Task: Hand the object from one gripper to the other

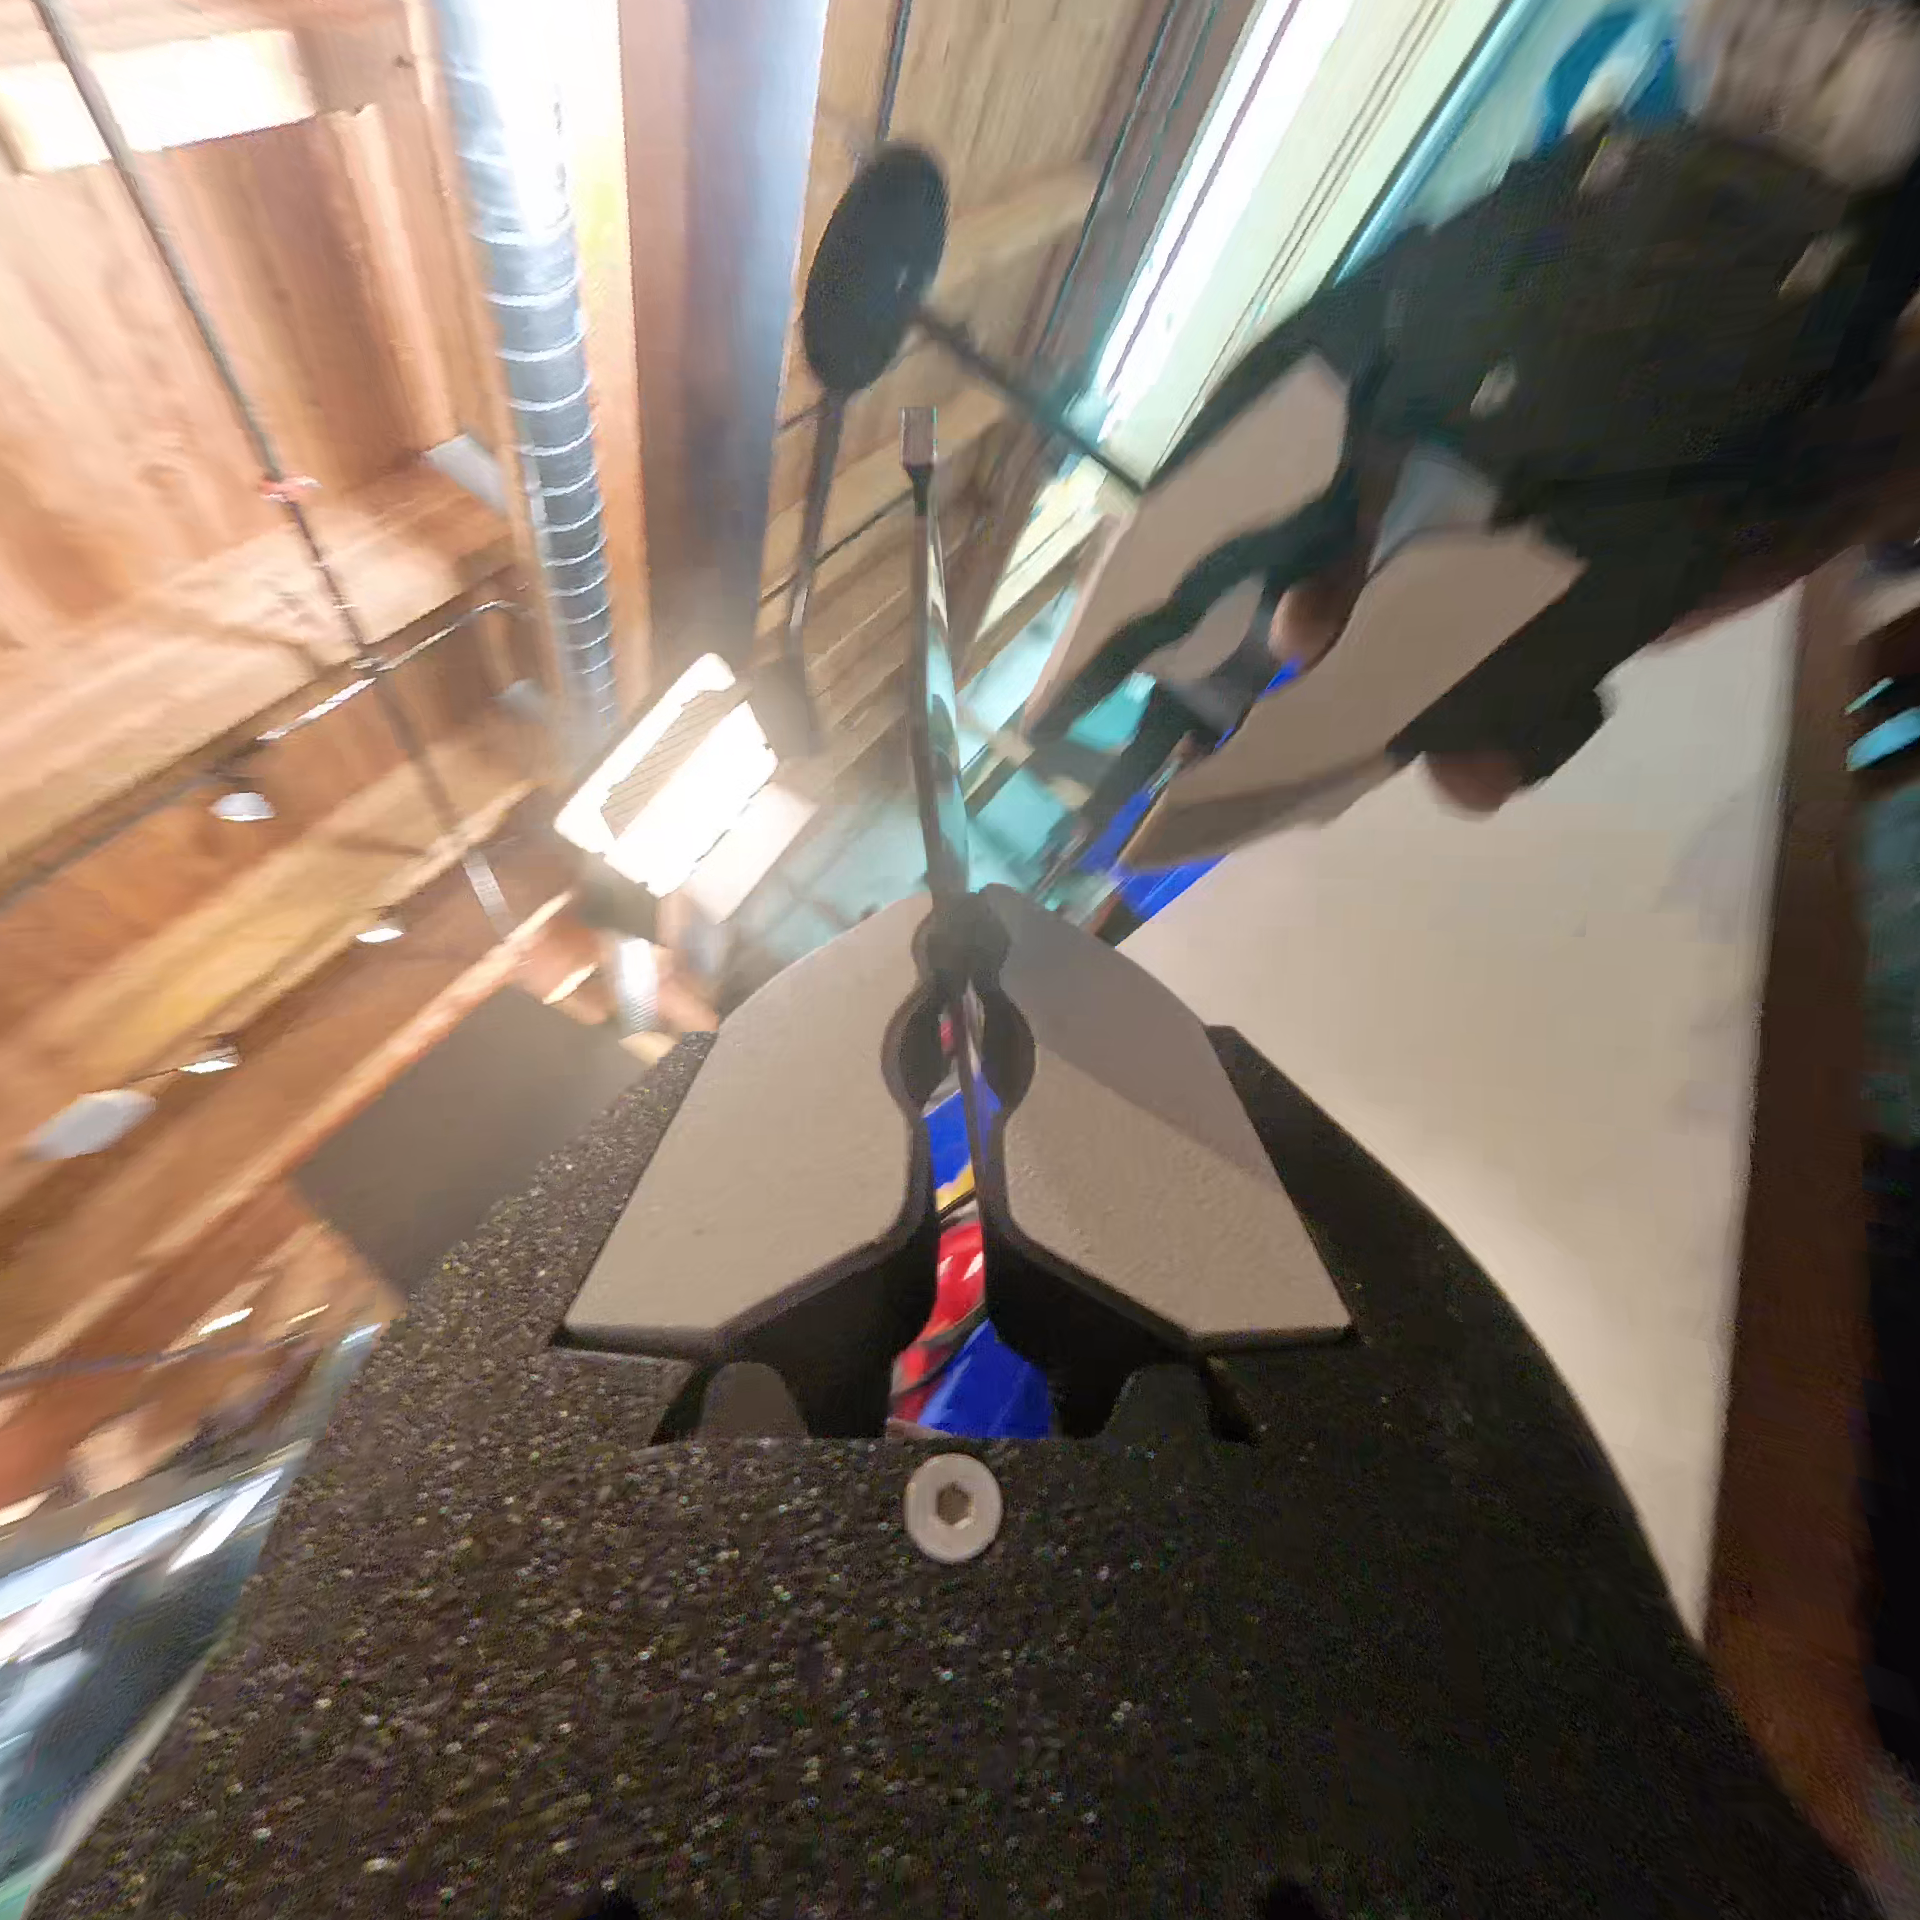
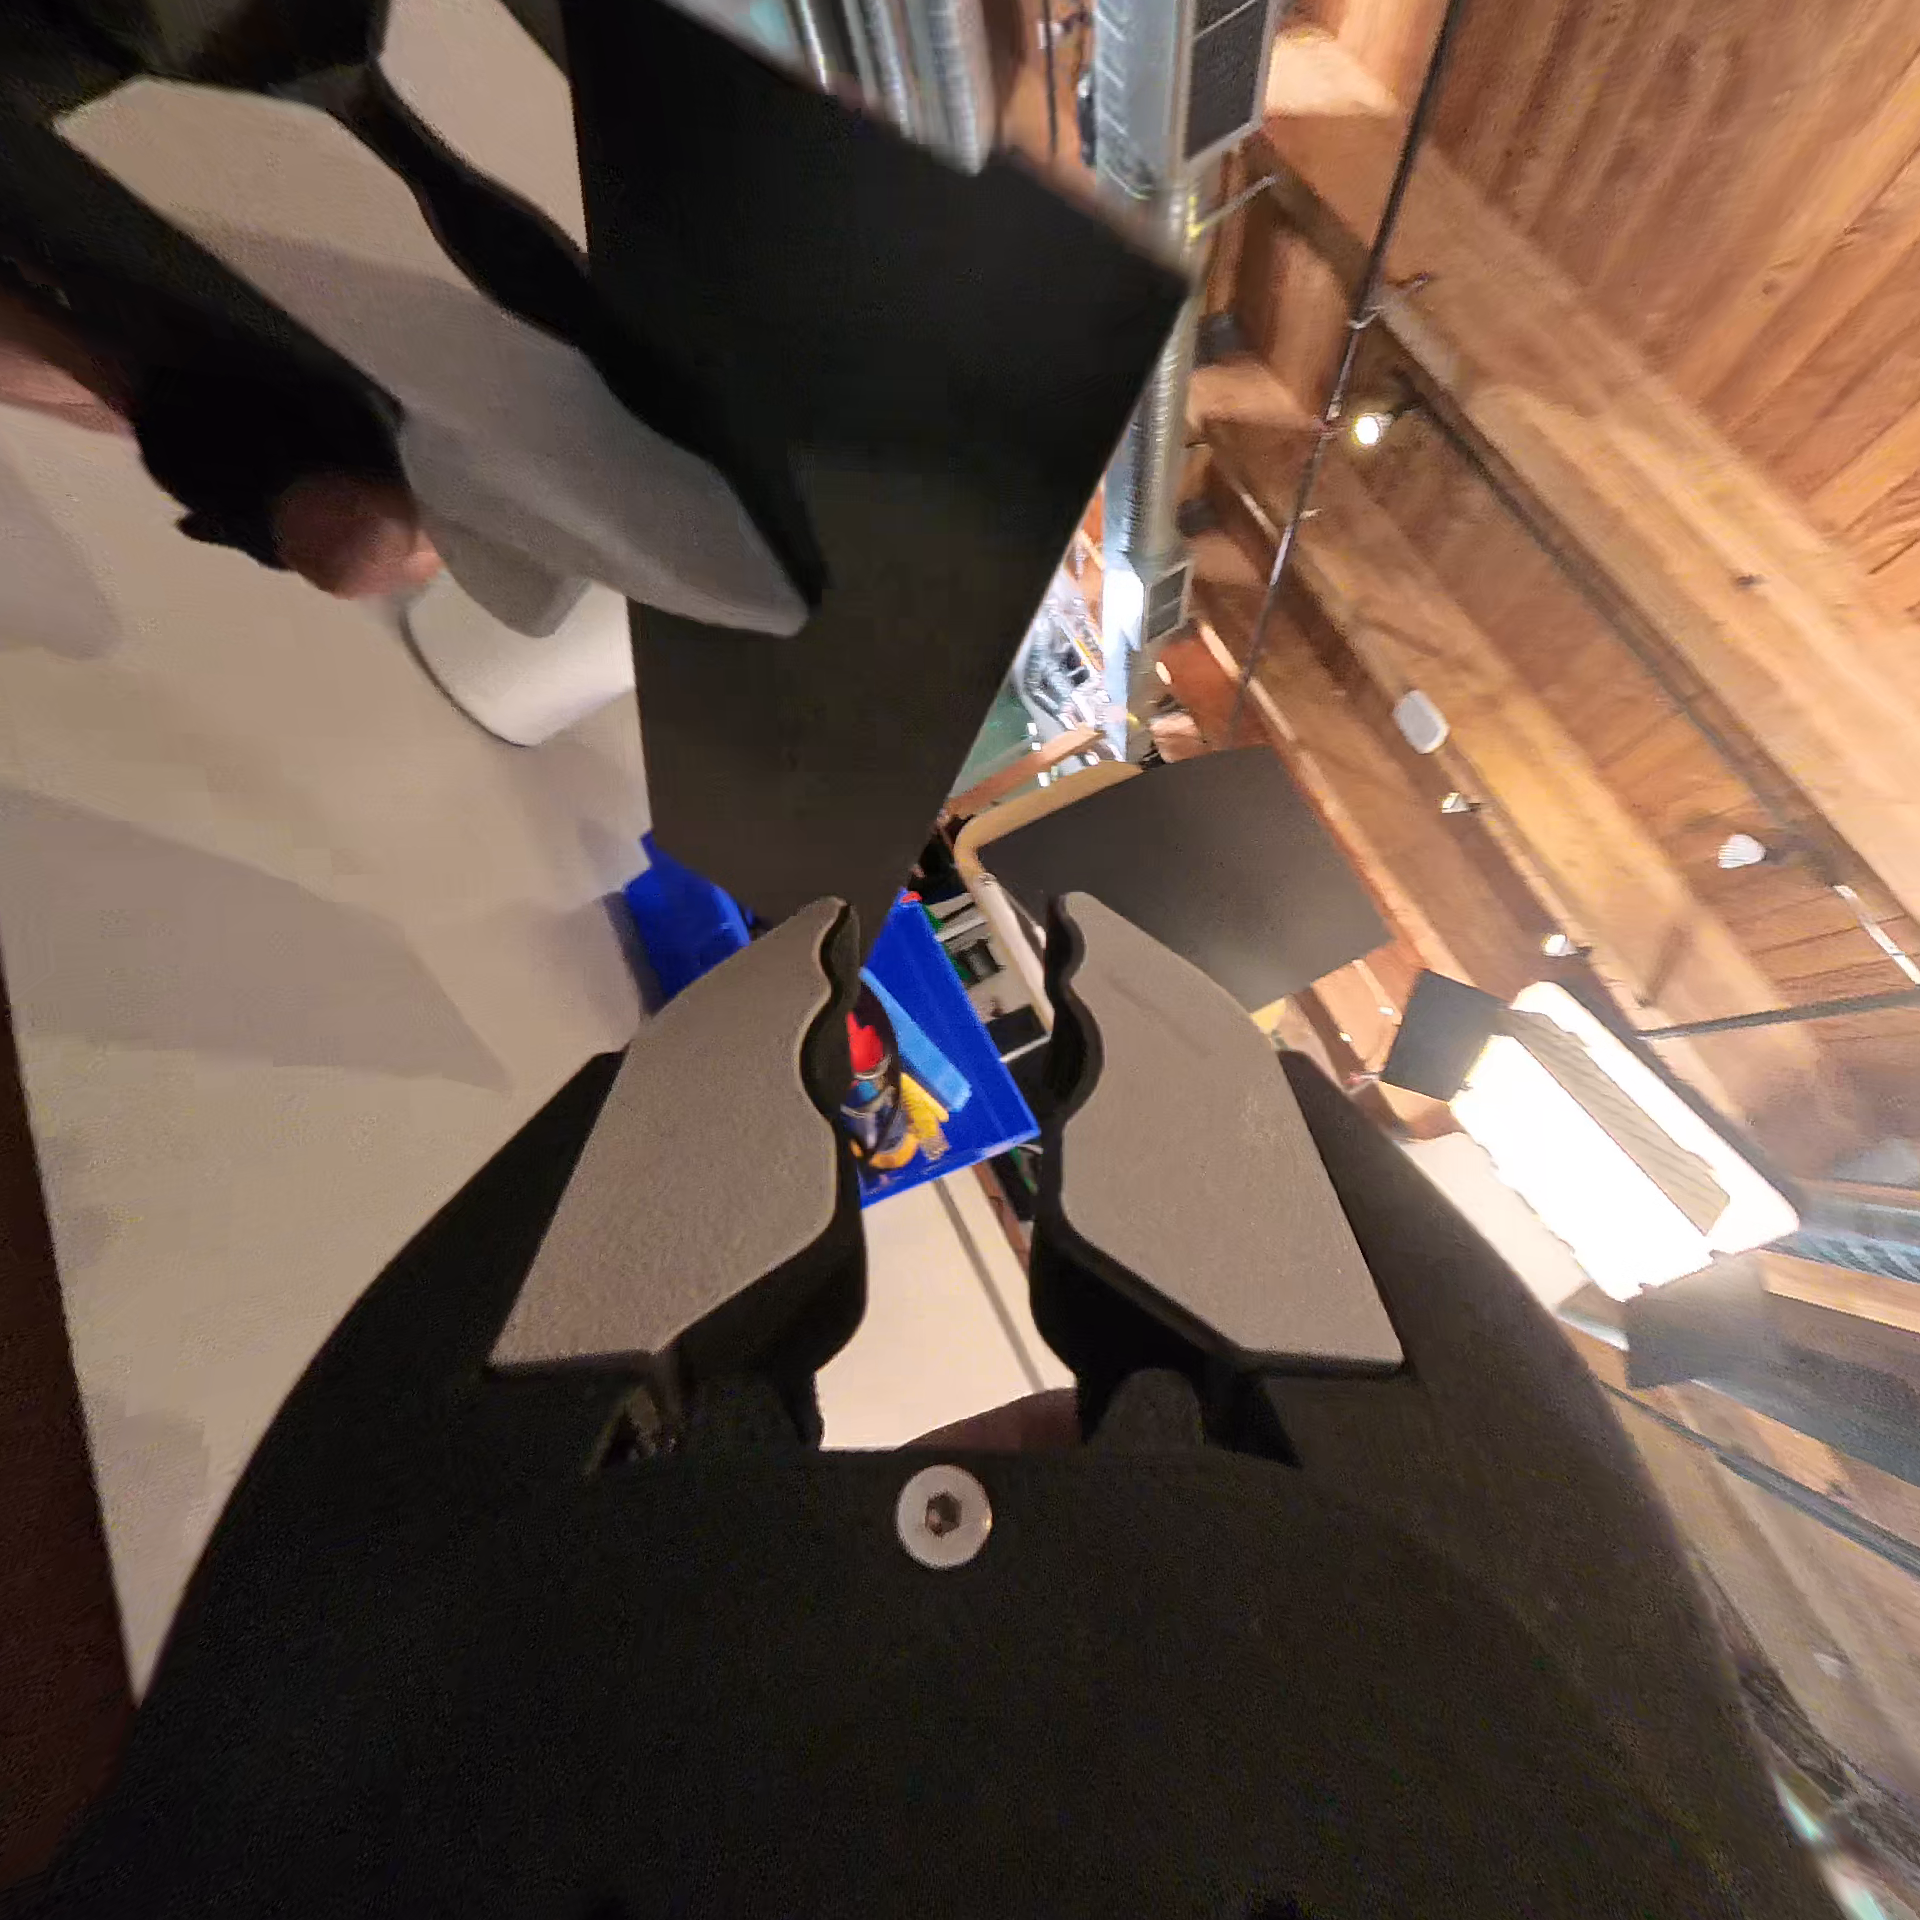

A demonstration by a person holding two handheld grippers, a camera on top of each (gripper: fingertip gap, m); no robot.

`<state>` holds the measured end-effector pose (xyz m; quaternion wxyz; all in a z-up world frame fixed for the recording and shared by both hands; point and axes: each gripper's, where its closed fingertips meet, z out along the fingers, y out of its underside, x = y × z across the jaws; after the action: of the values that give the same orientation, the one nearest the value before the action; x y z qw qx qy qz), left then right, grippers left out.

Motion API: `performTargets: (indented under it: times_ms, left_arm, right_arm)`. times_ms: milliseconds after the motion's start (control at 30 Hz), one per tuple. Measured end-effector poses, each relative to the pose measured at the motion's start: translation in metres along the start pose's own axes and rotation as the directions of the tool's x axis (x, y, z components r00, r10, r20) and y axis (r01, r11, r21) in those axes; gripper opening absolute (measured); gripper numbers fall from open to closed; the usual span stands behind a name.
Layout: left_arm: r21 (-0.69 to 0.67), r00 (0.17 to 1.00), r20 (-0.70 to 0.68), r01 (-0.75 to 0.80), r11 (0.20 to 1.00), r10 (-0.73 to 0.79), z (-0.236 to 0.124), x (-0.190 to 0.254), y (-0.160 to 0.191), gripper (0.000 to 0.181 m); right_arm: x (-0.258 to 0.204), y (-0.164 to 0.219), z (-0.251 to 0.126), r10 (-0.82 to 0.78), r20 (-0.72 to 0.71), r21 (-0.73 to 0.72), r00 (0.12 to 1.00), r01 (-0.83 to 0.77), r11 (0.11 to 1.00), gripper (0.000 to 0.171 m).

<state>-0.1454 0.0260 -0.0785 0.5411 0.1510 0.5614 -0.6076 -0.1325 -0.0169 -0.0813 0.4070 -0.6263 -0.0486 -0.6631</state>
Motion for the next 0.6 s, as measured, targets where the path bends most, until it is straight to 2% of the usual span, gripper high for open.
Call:
performTargets:
  times_ms: [100,200,333,433,467,500,533,567,600]
  left_arm:
    - [-0.179,0.974,0.046,-0.212,0.961,0.223,0.004,-0.003,0.022,0.002]
    - [-0.289,0.924,0.014,-0.363,0.886,0.383,0.006,0.000,0.038,0.002]
    - [-0.351,0.884,-0.036,-0.448,0.822,0.467,0.007,0.004,0.052,0.002]
    - [-0.330,0.847,-0.088,-0.522,0.787,0.525,0.007,0.013,0.054,0.002]
    - [-0.297,0.842,-0.103,-0.534,0.791,0.530,0.008,0.018,0.051,0.002]
    - [-0.267,0.853,-0.098,-0.519,0.812,0.513,0.009,0.021,0.046,0.002]
    - [-0.268,0.874,-0.095,-0.484,0.833,0.477,0.009,0.022,0.047,0.006]
    - [-0.268,0.897,-0.059,-0.437,0.858,0.439,0.010,0.018,0.046,0.013]
    - [-0.251,0.920,-0.026,-0.385,0.888,0.392,0.010,0.013,0.042,0.023]
  right_arm:
    - [0.005,-0.004,-0.002,-0.050,-0.034,-0.006,0.998,0.050,0.999,0.040]
    - [0.005,-0.012,-0.003,-0.111,-0.055,-0.003,0.992,0.111,0.994,0.046]
    - [-0.005,-0.018,-0.002,-0.234,-0.035,-0.019,0.972,0.233,0.972,0.052]
    - [-0.022,-0.013,0.003,-0.309,0.031,-0.045,0.951,0.310,0.950,0.056]
    - [-0.029,-0.008,0.005,-0.321,0.069,-0.063,0.945,0.325,0.944,0.052]
    - [-0.036,-0.002,0.007,-0.329,0.098,-0.083,0.939,0.337,0.938,0.038]
    - [-0.039,0.004,0.009,-0.331,0.110,-0.104,0.937,0.342,0.934,0.017]
    - [-0.040,0.011,0.010,-0.317,0.126,-0.131,0.940,0.332,0.934,0.003]
    - [-0.040,0.017,0.012,-0.274,0.135,-0.161,0.952,0.294,0.942,0.001]
